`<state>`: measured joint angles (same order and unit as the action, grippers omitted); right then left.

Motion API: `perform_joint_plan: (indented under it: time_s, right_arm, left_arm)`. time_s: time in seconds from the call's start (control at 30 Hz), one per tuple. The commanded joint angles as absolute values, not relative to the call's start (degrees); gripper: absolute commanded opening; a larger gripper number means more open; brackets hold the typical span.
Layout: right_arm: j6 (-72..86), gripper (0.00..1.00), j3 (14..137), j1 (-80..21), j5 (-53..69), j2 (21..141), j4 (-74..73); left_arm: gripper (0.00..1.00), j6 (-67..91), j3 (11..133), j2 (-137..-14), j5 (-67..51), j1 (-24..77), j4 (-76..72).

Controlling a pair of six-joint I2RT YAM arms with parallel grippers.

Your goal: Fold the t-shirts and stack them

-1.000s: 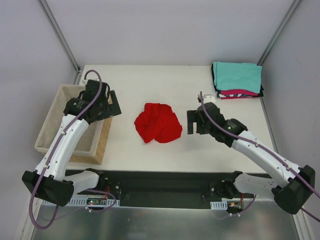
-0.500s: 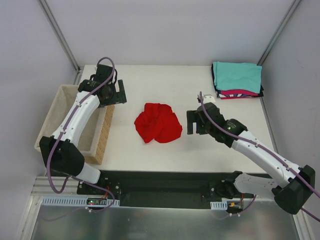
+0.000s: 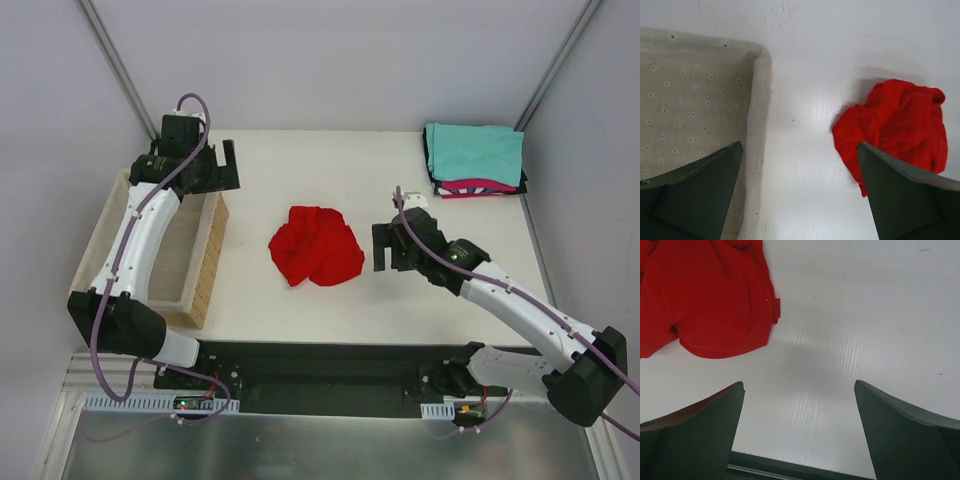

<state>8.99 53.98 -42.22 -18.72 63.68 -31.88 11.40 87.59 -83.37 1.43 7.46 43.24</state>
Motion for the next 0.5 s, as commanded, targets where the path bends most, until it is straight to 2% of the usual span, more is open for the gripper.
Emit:
perform_joint_plan:
  time_s: [0.0, 0.47]
  right_arm:
    - [9.49, 0.97, 54.14, -42.45, -18.11, 64.51, -29.53]
    - [9.76, 0.97, 52.47, -42.54, -18.72, 63.63, -29.09]
  left_arm:
    - [0.99, 7.83, 91.14, -78.66, -1.67, 7.21, 43.5]
    - [0.99, 1.85, 91.05, -91.4, -0.26, 5.98, 41.49]
